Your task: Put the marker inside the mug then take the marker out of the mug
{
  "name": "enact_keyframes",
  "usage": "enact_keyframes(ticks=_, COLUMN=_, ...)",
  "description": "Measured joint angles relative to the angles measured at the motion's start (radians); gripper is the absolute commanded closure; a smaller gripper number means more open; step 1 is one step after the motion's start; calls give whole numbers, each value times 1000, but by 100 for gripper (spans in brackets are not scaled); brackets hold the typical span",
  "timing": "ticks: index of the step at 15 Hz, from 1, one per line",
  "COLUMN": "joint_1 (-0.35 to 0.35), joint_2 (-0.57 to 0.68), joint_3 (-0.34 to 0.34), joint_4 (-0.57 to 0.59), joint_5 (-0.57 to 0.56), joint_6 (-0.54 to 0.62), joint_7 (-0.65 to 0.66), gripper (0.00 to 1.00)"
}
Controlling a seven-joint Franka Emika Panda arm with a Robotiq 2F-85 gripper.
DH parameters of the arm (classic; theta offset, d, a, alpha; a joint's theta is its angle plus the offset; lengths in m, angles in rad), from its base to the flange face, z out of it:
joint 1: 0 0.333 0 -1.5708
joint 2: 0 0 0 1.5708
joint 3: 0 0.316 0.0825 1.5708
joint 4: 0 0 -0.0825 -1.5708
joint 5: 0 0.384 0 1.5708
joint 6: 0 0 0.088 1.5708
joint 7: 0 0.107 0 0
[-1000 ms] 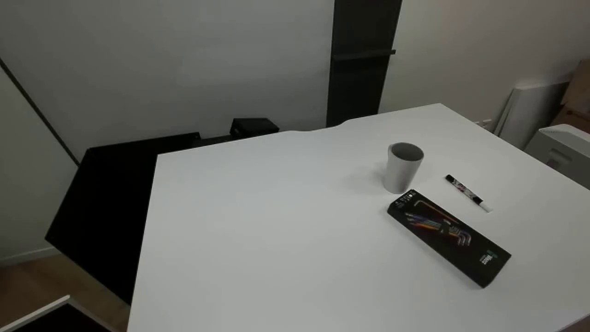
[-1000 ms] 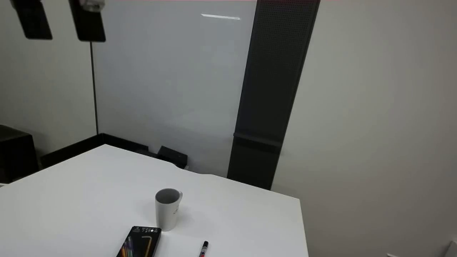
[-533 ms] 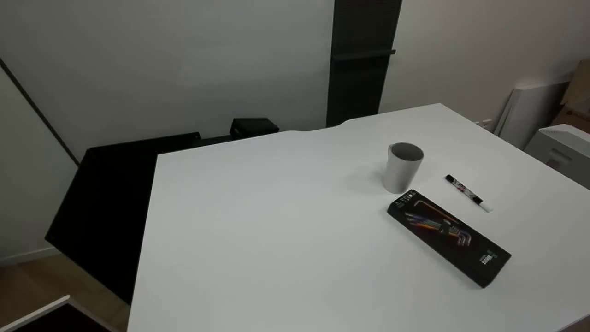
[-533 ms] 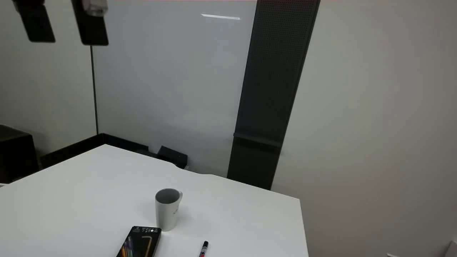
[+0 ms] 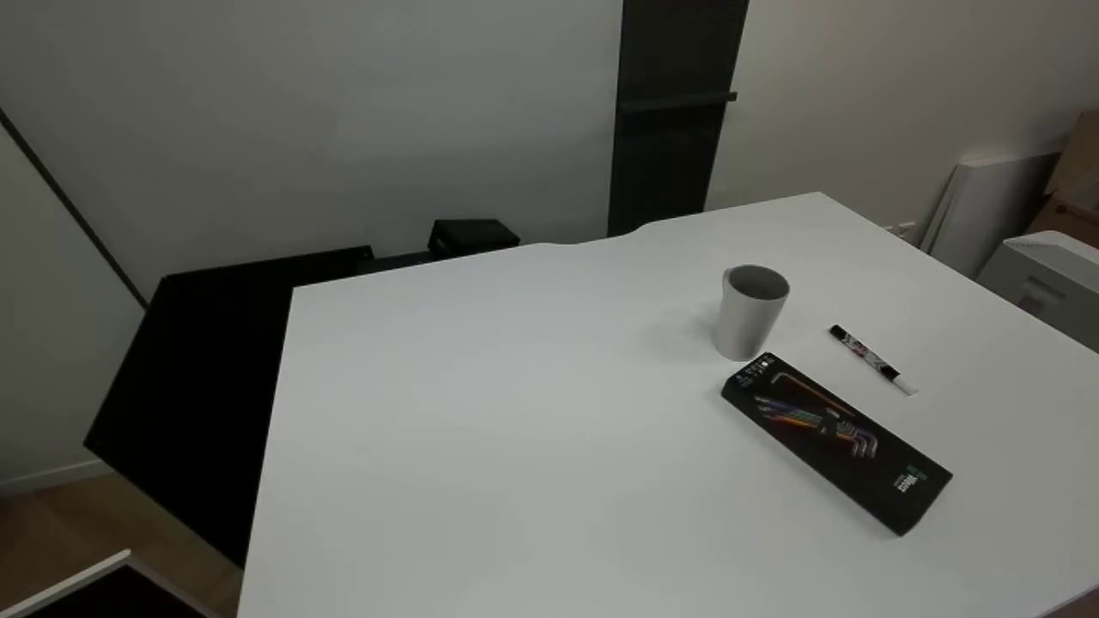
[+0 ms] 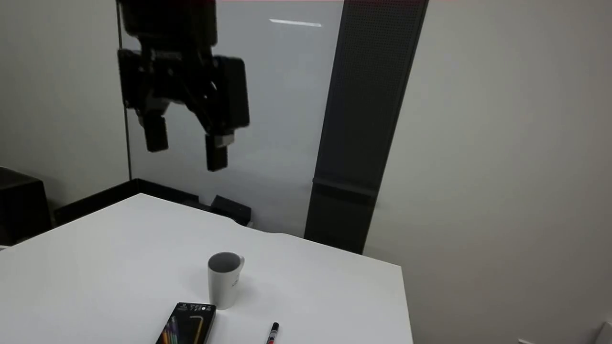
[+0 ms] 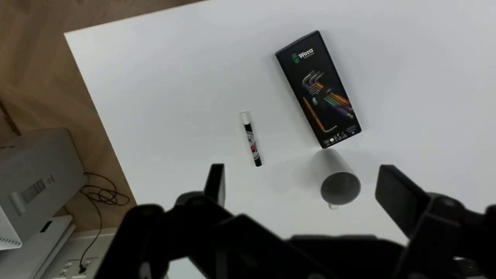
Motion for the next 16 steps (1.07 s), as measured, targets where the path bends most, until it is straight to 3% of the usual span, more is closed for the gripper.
enact_keyframes(ticks=6, joint_1=-3, joint_2=387, joint_3=-20, joint_4=139, joint_5=0, joint_6=132, joint_7=0, gripper=0)
enact_keyframes(ticks=12, joint_1=-16, joint_2=783, joint_3=-20, joint_4=389, joint_5=31, joint_6=151, joint_7=-34, gripper=0)
enact_keyframes(ticks=16, joint_1=-42, joint_2=1020, joint_3=-3, joint_4=554, joint_5=74, joint_6=239, joint_7=-115, gripper=0)
